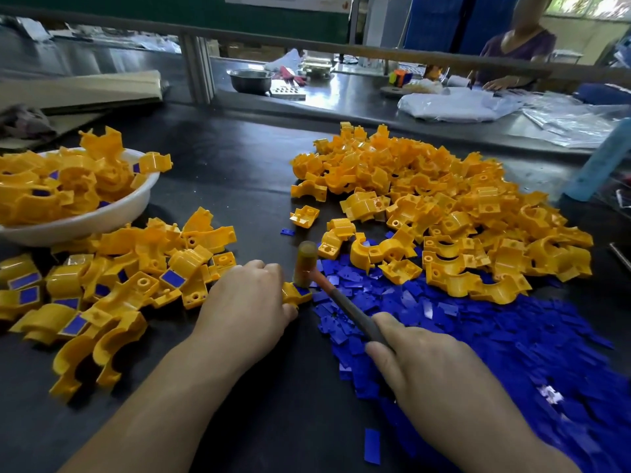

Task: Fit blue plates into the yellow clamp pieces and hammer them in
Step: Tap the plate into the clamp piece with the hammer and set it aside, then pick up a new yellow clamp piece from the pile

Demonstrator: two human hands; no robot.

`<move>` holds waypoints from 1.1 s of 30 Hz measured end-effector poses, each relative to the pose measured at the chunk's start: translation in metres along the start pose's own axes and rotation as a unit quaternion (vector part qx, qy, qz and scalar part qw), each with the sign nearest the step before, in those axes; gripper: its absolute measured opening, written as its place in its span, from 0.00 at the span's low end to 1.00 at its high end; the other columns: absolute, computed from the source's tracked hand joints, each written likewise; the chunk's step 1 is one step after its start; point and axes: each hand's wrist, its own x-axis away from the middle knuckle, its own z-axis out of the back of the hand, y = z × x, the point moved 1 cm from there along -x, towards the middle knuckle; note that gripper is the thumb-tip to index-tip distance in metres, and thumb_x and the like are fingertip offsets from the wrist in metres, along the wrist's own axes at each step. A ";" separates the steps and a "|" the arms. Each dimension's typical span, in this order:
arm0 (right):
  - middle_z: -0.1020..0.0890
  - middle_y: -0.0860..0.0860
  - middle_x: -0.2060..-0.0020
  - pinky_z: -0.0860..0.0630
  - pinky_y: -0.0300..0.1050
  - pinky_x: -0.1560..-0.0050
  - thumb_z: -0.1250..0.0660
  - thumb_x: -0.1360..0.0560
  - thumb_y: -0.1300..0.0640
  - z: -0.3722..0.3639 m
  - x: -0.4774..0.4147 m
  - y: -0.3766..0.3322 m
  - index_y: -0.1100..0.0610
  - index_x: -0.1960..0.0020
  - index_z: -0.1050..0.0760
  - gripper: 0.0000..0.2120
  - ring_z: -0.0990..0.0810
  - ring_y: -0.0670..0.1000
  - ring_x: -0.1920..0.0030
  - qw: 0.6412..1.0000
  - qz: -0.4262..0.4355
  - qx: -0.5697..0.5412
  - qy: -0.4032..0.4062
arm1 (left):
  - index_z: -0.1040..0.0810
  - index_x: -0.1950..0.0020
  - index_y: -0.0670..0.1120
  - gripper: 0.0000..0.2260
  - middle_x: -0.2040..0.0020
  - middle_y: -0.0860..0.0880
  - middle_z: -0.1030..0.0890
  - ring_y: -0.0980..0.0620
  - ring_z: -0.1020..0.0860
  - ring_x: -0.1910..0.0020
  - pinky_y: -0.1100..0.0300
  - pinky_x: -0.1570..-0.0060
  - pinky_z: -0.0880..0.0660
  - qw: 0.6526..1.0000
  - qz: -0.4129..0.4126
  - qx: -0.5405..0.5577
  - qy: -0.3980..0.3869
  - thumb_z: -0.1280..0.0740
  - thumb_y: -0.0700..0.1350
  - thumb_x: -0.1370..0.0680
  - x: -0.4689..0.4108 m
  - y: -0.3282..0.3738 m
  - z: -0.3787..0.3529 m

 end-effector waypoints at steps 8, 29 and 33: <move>0.25 0.43 0.66 0.29 0.37 0.68 0.46 0.23 0.40 0.011 0.003 0.024 0.39 0.43 0.34 0.11 0.25 0.42 0.67 0.998 -0.028 -0.020 0.054 | 0.26 0.38 0.53 0.20 0.45 0.52 0.23 0.52 0.26 0.48 0.60 0.55 0.27 1.000 0.005 0.000 0.006 0.31 0.61 0.25 0.001 -0.001 -0.001; 0.26 0.51 0.54 0.32 0.47 0.63 0.40 0.22 0.49 0.026 0.004 0.113 0.51 0.32 0.33 0.20 0.31 0.51 0.58 0.941 -0.291 0.080 0.152 | 0.33 0.33 0.38 0.31 0.47 0.36 0.16 0.42 0.15 0.48 0.54 0.55 0.18 0.189 0.106 0.963 0.158 0.37 0.63 0.23 0.003 -0.031 0.035; 0.23 0.53 0.51 0.28 0.50 0.55 0.37 0.24 0.49 0.033 -0.002 0.100 0.53 0.34 0.29 0.20 0.28 0.54 0.52 0.948 -0.252 0.098 0.169 | 0.28 0.34 0.41 0.31 0.49 0.40 0.14 0.45 0.14 0.54 0.57 0.59 0.20 0.248 0.139 0.951 0.121 0.38 0.65 0.23 0.009 -0.017 0.031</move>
